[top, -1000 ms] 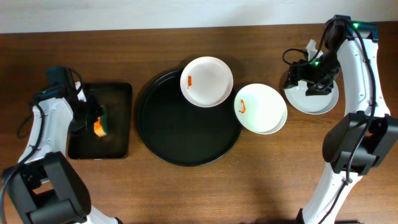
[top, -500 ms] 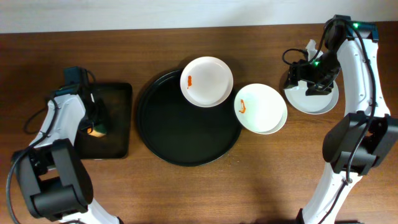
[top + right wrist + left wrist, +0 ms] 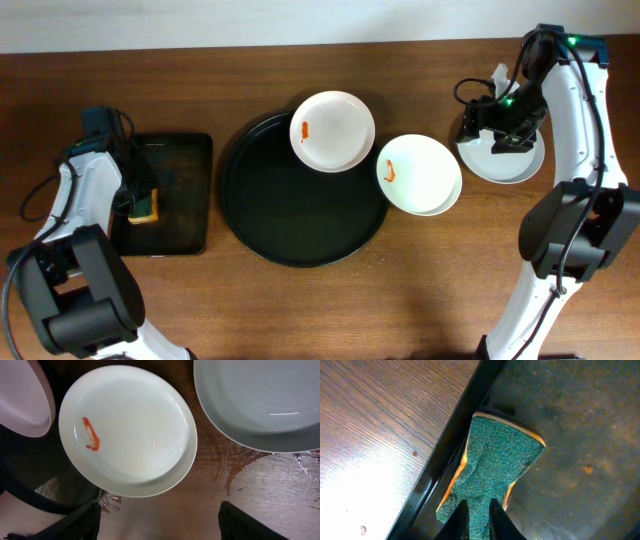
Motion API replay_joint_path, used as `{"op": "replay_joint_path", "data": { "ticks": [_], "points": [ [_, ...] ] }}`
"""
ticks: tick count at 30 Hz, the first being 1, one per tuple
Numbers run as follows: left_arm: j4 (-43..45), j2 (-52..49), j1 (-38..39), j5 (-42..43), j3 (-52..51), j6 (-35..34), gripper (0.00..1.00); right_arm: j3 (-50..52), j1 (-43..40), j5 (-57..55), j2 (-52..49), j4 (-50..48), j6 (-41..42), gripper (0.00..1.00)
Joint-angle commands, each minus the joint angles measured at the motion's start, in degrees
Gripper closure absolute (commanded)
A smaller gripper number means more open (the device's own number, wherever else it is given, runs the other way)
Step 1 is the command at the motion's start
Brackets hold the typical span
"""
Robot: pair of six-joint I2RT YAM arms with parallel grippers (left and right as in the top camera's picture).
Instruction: Clean dirty plates on tray and stack at the side
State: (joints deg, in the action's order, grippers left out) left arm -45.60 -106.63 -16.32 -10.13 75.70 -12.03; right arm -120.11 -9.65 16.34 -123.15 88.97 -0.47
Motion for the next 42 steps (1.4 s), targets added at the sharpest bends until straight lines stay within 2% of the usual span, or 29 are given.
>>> {"op": "replay_joint_path", "data": {
  "ticks": [1,2,3,4,5,7,8,9,13,15,17,20,23,26,29,30,31,32,34,36,41,42],
  "points": [
    [0.6,-2.8,0.0,-1.4,0.1,-0.3,0.86,-0.4,0.2,-0.5,0.6,0.2,-0.7,0.24],
    [0.8,-3.1,0.0,-2.6,0.1,-0.4,0.85,-0.4,0.2,-0.5,0.6,0.2,-0.6,0.24],
    [1.0,-3.1,0.0,-2.8,0.1,-0.3,0.8,-0.4,0.2,-0.5,0.6,0.2,-0.7,0.24],
    [1.0,-3.1,0.0,-2.8,0.1,-0.4,0.66,-0.4,0.2,-0.5,0.6,0.2,-0.7,0.24],
    [1.0,-3.1,0.0,-2.8,0.1,-0.4,0.6,-0.4,0.2,-0.5,0.6,0.2,-0.7,0.24],
    [1.0,-3.1,0.0,-2.6,0.1,-0.4,0.3,-0.4,0.2,-0.5,0.6,0.2,-0.7,0.24],
    [1.0,-3.1,0.0,-1.4,0.0,-0.3,0.23,-0.4,0.2,-0.5,0.6,0.2,-0.7,0.24],
    [1.0,-3.1,0.0,-0.4,0.0,-0.3,0.2,-0.4,0.2,-0.5,0.6,0.2,-0.7,0.24],
    [1.3,-4.3,0.0,2.0,-0.6,-0.1,0.2,-0.4,0.2,-0.5,0.6,0.1,-0.7,0.24],
    [0.8,-6.3,0.0,5.3,-0.7,-0.1,0.22,-0.4,0.2,-0.5,0.6,0.1,-0.6,0.24],
    [1.0,-7.8,0.0,4.9,-0.7,0.0,0.23,-0.4,0.2,-0.5,0.6,0.1,-0.7,0.24],
    [1.4,-8.1,0.0,4.8,-0.7,0.1,0.38,-0.4,0.2,-0.5,0.6,0.0,-0.7,0.24],
    [1.7,-8.0,0.1,5.7,-0.6,0.1,0.47,-0.4,0.2,-0.5,0.6,-0.2,-0.7,0.24],
    [1.1,-7.2,0.1,10.9,-0.2,0.1,0.49,-0.4,0.2,-0.5,0.6,-0.2,-0.7,0.24],
    [0.0,-7.1,0.0,10.8,-0.2,1.4,0.48,-0.4,0.2,-0.5,0.6,-0.3,-0.9,0.23],
    [0.1,-7.1,0.0,10.8,-0.2,1.4,0.52,-0.4,0.3,-0.5,0.6,-0.3,-0.9,0.23],
    [0.2,-7.1,0.0,10.8,-0.2,1.4,0.72,-0.4,0.3,-0.5,0.6,-0.2,-0.8,0.23],
    [0.1,-7.1,0.0,10.8,-0.2,1.4,0.84,-0.4,0.3,-0.5,0.6,-0.2,-0.9,0.24],
    [0.1,-6.8,0.0,10.8,-0.2,1.4,0.89,-0.4,0.3,-0.5,0.6,-0.2,-0.8,0.23],
    [-0.5,-5.2,0.0,10.8,1.1,1.4,0.99,-0.4,0.3,-0.5,0.6,-0.2,-0.9,0.23],
    [-4.1,4.8,0.0,10.9,3.0,1.4,1.0,0.5,0.3,-2.2,0.6,-0.2,-1.3,0.23],
    [-4.8,5.8,0.0,11.3,3.0,1.4,1.0,1.2,0.3,-2.3,0.6,-0.3,-1.3,0.21]
  ]
}}
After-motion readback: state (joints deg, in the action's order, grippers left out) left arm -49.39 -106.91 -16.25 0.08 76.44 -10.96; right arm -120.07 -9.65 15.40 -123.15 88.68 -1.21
